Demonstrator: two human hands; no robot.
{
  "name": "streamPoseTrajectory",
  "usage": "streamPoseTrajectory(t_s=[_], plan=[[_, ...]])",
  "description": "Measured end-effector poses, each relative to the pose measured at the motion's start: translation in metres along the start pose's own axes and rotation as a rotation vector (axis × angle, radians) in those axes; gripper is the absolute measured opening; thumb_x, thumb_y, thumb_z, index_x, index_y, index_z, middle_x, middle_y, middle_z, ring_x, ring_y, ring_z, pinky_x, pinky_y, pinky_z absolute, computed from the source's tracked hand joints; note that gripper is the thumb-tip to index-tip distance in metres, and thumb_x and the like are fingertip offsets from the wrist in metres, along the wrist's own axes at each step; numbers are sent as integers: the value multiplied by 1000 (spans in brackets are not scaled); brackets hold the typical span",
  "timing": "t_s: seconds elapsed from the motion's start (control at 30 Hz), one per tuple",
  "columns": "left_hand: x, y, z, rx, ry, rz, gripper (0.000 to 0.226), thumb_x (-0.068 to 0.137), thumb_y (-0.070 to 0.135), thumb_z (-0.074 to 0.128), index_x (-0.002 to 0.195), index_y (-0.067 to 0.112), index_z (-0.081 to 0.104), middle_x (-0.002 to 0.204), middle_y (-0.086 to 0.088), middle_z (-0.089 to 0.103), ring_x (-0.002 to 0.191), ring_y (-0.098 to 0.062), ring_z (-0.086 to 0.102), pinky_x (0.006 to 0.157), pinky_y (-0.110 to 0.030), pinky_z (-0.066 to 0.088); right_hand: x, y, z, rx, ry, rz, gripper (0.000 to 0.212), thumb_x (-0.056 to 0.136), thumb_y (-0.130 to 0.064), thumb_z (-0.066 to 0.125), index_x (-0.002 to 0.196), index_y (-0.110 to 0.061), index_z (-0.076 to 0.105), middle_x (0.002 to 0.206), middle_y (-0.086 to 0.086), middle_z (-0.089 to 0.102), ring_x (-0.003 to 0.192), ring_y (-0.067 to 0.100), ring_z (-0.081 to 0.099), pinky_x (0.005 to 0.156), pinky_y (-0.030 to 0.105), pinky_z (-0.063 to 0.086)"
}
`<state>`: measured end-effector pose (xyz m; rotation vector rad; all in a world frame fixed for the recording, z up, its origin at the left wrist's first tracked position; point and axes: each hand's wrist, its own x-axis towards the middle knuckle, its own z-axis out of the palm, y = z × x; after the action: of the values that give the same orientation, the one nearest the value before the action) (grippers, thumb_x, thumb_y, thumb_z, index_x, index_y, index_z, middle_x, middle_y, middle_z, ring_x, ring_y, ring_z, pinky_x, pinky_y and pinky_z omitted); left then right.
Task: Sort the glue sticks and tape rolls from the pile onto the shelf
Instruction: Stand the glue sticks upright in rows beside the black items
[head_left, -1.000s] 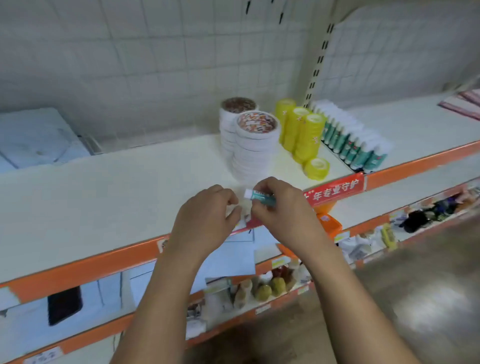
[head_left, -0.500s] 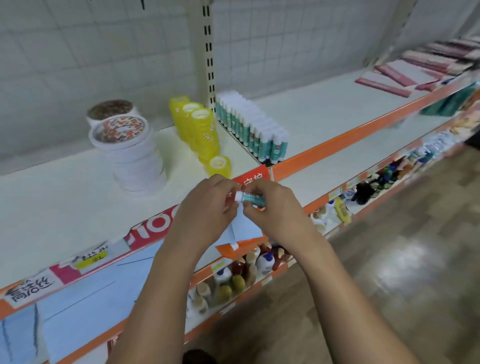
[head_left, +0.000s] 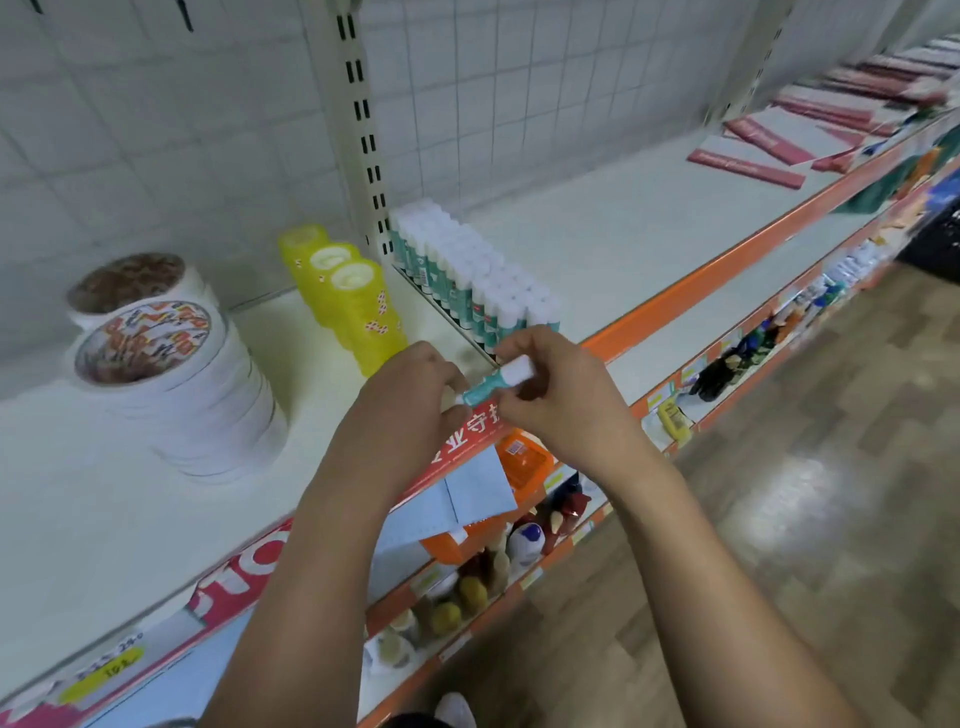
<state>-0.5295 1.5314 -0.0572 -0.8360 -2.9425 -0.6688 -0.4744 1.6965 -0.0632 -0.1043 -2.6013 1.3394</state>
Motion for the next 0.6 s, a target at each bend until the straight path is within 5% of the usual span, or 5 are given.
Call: streamPoseTrajectory(t_s=[0.13, 0.27, 0.47, 0.6], plan=[[14, 3, -1, -83, 66, 58, 30, 83, 22, 73, 113, 20, 66, 108, 0, 57, 96, -18, 57, 78, -29, 44, 13, -1, 0, -2, 5, 11, 27, 77, -13, 71, 96, -28, 59, 81, -10, 67, 69, 6, 63, 57, 24, 52], [22, 11, -2, -142, 85, 86, 15, 84, 21, 71, 98, 17, 66, 92, 0, 63, 84, -19, 59, 77, -41, 50, 23, 0, -6, -51, -21, -16, 21, 80, -11, 70, 94, -25, 64, 79, -7, 69, 73, 8, 66, 66, 34, 57], [27, 23, 6, -144, 150, -8, 12, 79, 12, 72, 88, 15, 66, 83, -1, 63, 76, -19, 59, 70, -42, 51, 34, 11, -32, -208, -111, -30, 21, 80, -26, 77, 97, -21, 67, 86, -7, 69, 79, 4, 64, 71, 19, 53], [32, 36, 15, -178, 213, -91, 14, 77, 14, 76, 85, 14, 64, 82, -2, 63, 77, -20, 61, 71, -42, 52, 45, 30, -56, -432, -139, 31, 23, 84, -24, 71, 97, -6, 65, 94, 10, 70, 86, 24, 64, 76, 40, 54]])
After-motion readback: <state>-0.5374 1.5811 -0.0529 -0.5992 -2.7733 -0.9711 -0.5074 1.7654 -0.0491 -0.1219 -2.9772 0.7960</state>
